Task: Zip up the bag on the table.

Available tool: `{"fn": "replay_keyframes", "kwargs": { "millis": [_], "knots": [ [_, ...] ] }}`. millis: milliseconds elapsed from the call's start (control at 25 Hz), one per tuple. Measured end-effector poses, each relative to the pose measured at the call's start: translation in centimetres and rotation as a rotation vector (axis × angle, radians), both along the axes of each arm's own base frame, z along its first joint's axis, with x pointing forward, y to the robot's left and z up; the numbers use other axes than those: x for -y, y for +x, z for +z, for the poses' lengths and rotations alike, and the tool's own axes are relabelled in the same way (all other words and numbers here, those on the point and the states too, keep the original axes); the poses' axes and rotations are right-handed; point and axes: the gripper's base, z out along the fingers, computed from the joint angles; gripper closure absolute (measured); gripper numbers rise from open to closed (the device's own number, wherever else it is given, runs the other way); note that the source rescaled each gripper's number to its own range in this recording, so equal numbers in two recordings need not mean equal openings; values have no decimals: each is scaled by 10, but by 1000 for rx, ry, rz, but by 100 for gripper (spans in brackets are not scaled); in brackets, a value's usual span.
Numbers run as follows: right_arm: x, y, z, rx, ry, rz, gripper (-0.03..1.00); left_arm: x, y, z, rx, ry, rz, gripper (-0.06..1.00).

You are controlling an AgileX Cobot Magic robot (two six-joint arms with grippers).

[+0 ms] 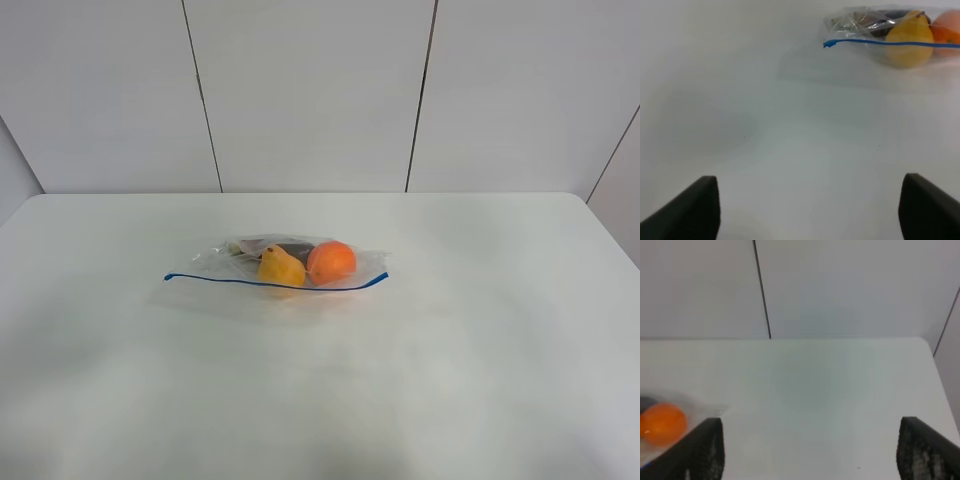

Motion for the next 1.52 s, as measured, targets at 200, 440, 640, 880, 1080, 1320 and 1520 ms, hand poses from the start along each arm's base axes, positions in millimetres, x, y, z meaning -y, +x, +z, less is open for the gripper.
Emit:
{"fn": "replay_keyframes", "kwargs": {
  "millis": [200,440,640,880,1080,1320,1520],
  "knots": [
    [-1,-40,0,21,17,-3,2,0,0,0,0,1,0,5],
    [-2,-72,-5,46,40,-11,2,0,0,0,0,1,0,5],
    [-2,-93,-19,79,71,-22,2,0,0,0,0,1,0,5],
    [-3,-117,-56,115,94,-29,2,0,0,0,0,3,-1,5],
    [-3,-126,-84,128,91,-33,4,0,0,0,0,3,-1,5],
    [-1,-114,-105,37,75,-43,12,0,0,0,0,3,-2,5],
    [-1,-97,-134,-59,72,-45,13,0,0,0,0,3,-2,5]
  ]
}}
